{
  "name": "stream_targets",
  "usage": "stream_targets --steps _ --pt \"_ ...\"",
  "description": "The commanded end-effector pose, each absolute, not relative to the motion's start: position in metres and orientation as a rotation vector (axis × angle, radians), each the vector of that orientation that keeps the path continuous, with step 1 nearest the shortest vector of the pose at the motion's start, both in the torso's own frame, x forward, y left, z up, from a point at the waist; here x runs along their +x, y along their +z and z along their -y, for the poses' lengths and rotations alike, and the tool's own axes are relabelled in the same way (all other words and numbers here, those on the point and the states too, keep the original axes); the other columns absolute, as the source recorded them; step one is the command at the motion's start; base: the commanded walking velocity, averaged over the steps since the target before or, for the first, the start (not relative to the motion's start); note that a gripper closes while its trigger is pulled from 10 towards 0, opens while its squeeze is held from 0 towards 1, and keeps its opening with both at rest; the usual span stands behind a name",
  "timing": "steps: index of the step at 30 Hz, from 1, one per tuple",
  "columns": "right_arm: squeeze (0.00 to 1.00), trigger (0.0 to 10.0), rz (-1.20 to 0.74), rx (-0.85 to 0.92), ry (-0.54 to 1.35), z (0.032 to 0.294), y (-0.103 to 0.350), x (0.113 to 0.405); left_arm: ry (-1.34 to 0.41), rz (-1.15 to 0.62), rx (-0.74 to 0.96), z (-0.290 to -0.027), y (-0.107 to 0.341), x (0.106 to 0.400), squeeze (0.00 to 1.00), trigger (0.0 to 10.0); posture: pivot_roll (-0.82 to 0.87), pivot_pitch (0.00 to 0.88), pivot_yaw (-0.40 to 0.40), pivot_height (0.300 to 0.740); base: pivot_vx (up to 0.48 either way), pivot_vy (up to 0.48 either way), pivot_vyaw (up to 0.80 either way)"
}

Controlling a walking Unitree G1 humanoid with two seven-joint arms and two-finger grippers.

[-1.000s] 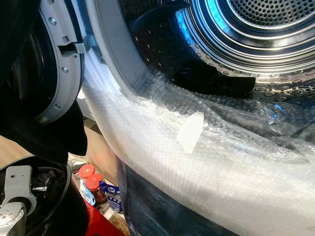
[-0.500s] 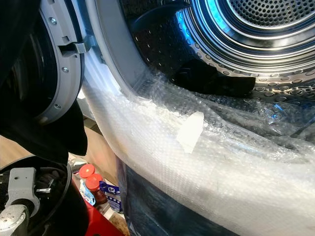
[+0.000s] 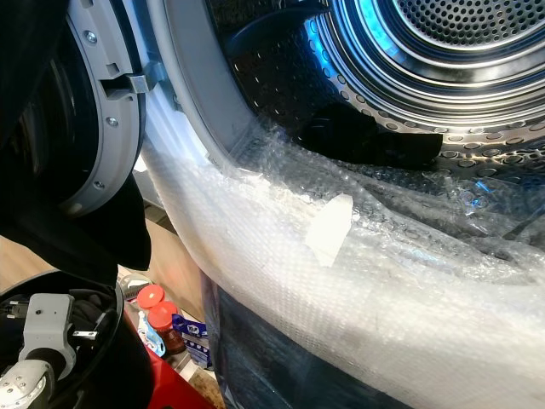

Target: Clothes washing

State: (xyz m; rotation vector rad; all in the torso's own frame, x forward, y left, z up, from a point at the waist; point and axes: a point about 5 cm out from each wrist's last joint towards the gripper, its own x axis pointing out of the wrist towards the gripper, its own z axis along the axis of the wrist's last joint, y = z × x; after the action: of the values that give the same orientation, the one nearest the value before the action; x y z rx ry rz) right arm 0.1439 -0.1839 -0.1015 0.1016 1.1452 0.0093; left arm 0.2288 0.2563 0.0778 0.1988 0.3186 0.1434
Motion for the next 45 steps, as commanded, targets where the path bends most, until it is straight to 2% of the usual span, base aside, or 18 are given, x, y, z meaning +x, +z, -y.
stream_targets --steps 1,7,10,12,13,14,15,16,24,36,45 --pt "0.0 10.0 -1.151 0.104 0.009 0.183 -0.103 0.14 0.174 -0.343 0.238 -0.263 0.072 0.224 0.0 10.0 0.07 0.032 0.033 0.74 0.0 0.0 0.0" --pt "0.0 10.0 -1.151 0.109 0.005 0.182 -0.103 0.14 0.267 -0.442 0.201 -0.272 0.058 0.218 0.0 10.0 0.07 0.043 0.033 0.74 0.0 0.0 0.0" --pt "0.0 10.0 -1.146 0.119 -0.007 0.182 -0.103 0.14 0.399 -0.497 0.07 -0.281 0.047 0.211 0.0 10.0 0.06 0.042 0.034 0.74 0.0 0.0 0.0" --pt "0.0 10.0 -1.146 0.12 -0.008 0.182 -0.103 0.14 0.422 -0.49 0.08 -0.285 0.048 0.211 0.0 10.0 0.06 0.042 0.034 0.74 0.0 0.0 0.0" --pt "0.0 10.0 -1.146 0.118 -0.007 0.182 -0.103 0.14 0.442 -0.483 0.083 -0.289 0.05 0.211 0.0 4.2 0.07 0.048 0.031 0.74 0.0 0.0 0.0" --pt "0.0 10.0 -1.146 0.116 -0.006 0.182 -0.103 0.14 0.45 -0.48 0.081 -0.29 0.051 0.211 0.0 4.2 0.07 0.048 0.031 0.74 0.0 0.0 0.0" --pt "0.0 10.0 -1.146 0.116 -0.006 0.182 -0.103 0.141 0.459 -0.477 0.08 -0.291 0.052 0.211 0.0 0.6 0.07 0.044 0.03 0.74 0.0 0.0 0.0" --pt "0.0 10.0 -1.146 0.116 -0.006 0.182 -0.103 0.141 0.468 -0.471 0.076 -0.292 0.053 0.212 0.0 0.0 0.07 0.041 0.03 0.74 0.0 0.0 0.0" --pt "0.0 10.0 -1.143 0.115 -0.005 0.182 -0.102 0.142 0.496 -0.421 0.042 -0.293 0.058 0.215 0.0 0.0 0.07 0.038 0.026 0.74 0.0 0.0 0.0" --pt "0.0 10.0 -1.137 0.109 -0.001 0.181 -0.101 0.146 0.471 -0.448 0.182 -0.293 0.061 0.22 0.0 0.0 0.08 0.036 0.019 0.74 0.0 0.0 0.0" --pt "0.0 10.0 -1.139 0.098 0.002 0.184 -0.101 0.145 0.451 -0.449 0.165 -0.288 0.059 0.22 0.0 0.0 0.08 0.031 0.012 0.74 0.0 0.0 0.0"
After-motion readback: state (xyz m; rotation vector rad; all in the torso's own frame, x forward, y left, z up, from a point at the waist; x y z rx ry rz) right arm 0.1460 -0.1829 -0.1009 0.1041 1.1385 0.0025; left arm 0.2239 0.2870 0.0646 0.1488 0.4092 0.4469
